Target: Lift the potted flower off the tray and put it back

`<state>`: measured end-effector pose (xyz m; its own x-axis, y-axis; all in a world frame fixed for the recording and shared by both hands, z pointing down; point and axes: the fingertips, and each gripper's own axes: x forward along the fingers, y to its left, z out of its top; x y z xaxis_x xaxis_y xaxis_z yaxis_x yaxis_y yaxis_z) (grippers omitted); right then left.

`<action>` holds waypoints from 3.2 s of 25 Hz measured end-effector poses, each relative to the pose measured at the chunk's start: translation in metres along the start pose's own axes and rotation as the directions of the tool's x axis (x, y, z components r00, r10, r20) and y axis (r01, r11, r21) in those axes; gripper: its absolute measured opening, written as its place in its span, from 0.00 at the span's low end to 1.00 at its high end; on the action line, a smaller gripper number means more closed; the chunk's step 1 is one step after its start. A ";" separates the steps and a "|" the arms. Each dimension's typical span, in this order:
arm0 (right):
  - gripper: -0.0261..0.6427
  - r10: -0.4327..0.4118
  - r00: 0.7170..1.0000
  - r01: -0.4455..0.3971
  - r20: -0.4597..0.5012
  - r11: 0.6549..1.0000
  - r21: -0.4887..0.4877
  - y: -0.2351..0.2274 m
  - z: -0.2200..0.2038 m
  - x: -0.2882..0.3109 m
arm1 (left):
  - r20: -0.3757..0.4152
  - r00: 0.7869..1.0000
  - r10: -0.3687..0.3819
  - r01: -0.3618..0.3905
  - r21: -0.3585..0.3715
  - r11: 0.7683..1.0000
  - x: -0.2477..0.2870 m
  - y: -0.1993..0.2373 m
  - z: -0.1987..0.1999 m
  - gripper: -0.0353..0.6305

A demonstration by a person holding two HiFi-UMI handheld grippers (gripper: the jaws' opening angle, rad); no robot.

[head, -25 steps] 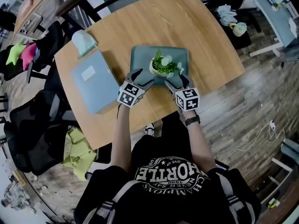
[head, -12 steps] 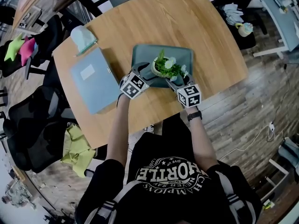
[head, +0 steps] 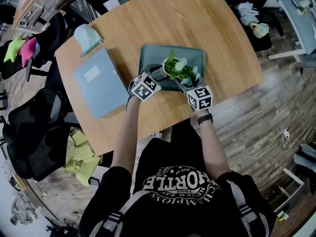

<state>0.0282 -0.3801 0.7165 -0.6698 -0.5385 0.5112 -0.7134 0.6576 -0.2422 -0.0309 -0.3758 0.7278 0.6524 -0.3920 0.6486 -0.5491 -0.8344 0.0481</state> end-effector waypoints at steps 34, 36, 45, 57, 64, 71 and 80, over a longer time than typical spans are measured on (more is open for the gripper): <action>0.49 0.013 1.000 -0.014 -0.020 0.999 -0.031 0.103 0.051 -0.104 | 0.077 0.995 0.062 -0.061 -0.013 0.998 -0.127 -0.082 0.048 0.43; 0.49 0.013 1.000 -0.014 -0.019 0.999 -0.036 0.111 0.054 -0.117 | 0.087 0.994 0.062 -0.060 -0.020 0.998 -0.136 -0.091 0.051 0.43; 0.49 0.032 0.999 -0.031 0.007 0.996 -0.089 0.148 0.074 -0.164 | 0.131 0.986 0.106 -0.105 -0.014 0.994 -0.180 -0.128 0.071 0.43; 0.49 0.023 0.996 -0.013 0.087 0.994 -0.111 0.174 0.093 -0.200 | 0.174 0.978 0.112 -0.114 0.002 0.993 -0.217 -0.151 0.091 0.43; 0.48 0.007 0.995 0.004 0.100 0.994 -0.105 0.161 0.102 -0.208 | 0.183 0.978 0.098 -0.101 0.006 0.995 -0.209 -0.150 0.107 0.43; 0.47 0.025 0.994 -0.013 0.110 0.993 -0.114 0.156 0.118 -0.208 | 0.186 0.977 0.108 -0.108 -0.012 0.994 -0.209 -0.142 0.115 0.43; 0.47 0.032 0.993 -0.021 0.113 0.995 -0.098 0.135 0.126 -0.197 | 0.176 0.977 0.121 -0.121 -0.013 0.993 -0.194 -0.125 0.125 0.43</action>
<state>0.0378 -0.2514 0.4785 -0.7116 -0.5731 0.4064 -0.6754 0.7174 -0.1709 -0.0239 -0.2441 0.5005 0.6628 -0.5525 0.5054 -0.6307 -0.7757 -0.0208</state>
